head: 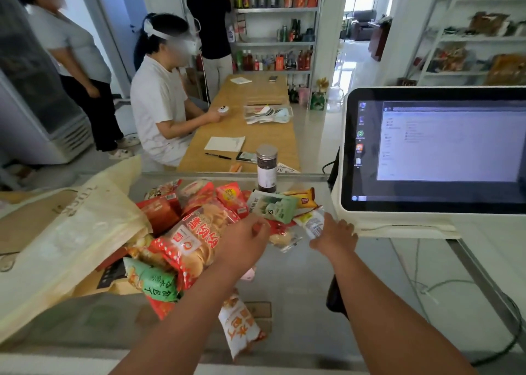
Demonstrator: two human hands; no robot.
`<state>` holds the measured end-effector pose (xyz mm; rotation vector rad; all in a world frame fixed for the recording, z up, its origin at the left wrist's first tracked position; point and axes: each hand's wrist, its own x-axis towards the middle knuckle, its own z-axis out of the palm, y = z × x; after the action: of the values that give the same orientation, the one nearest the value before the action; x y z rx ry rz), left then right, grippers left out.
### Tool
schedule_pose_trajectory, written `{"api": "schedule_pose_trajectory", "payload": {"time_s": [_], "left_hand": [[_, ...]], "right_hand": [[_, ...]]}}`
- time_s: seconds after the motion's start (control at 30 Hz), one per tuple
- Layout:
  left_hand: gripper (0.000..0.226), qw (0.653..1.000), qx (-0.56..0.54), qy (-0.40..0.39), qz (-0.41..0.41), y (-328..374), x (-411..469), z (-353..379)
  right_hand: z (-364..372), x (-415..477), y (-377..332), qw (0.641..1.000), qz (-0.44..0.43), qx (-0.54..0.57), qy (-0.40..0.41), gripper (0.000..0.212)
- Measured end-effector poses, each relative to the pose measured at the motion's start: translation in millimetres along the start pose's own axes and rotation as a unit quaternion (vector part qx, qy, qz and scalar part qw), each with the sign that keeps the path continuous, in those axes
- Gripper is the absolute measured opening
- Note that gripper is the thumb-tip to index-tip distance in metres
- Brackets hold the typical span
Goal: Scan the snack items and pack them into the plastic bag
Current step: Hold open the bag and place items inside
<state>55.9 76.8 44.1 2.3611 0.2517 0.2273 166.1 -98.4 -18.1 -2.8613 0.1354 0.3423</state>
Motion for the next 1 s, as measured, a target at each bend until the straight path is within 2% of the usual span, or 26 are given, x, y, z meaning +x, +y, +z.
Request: {"api": "schedule_pose_trajectory", "payload": {"time_s": [0.1,0.27,0.37,0.43,0.57,0.7,0.8,0.87,0.9,0.93,1.0], "left_hand": [[0.018,0.999,-0.028,-0.034,-0.007,-8,-3,-3],[0.018,0.991,-0.095,-0.082,-0.043,-8,-7,-6],[0.02,0.977,-0.165,-0.12,-0.055,-3,-6,-7],[0.021,0.96,-0.223,-0.142,-0.09,-1,-1,-7],[0.036,0.869,-0.386,-0.217,-0.221,10,5,-12],[0.05,0.764,-0.523,-0.29,-0.243,13,9,-14],[0.042,0.72,-0.592,-0.275,-0.237,16,7,-13],[0.035,0.709,-0.614,-0.253,-0.236,16,8,-13],[0.034,0.708,-0.622,-0.243,-0.231,16,9,-13],[0.034,0.707,-0.629,-0.235,-0.222,16,9,-14],[0.033,0.713,-0.635,-0.221,-0.199,18,7,-12]], "right_hand": [[0,-2,-3,0.999,0.035,0.01,0.001,0.094],[-17,-15,-19,0.982,0.093,0.164,0.019,0.082],[-30,-41,-26,0.972,0.111,0.199,0.059,0.074],[-38,-64,-31,0.969,0.106,0.211,0.079,0.069],[-47,-113,-44,0.959,0.011,0.267,0.092,0.063],[-61,-158,-60,0.946,-0.144,0.268,0.11,0.058],[-63,-181,-62,0.915,-0.205,0.324,0.125,0.057],[-59,-190,-62,0.902,-0.141,0.373,0.167,0.066],[-58,-193,-62,0.886,-0.076,0.423,0.171,0.074],[-58,-195,-63,0.856,-0.011,0.497,0.143,0.077],[-57,-192,-62,0.754,0.069,0.653,0.024,0.073]]}}
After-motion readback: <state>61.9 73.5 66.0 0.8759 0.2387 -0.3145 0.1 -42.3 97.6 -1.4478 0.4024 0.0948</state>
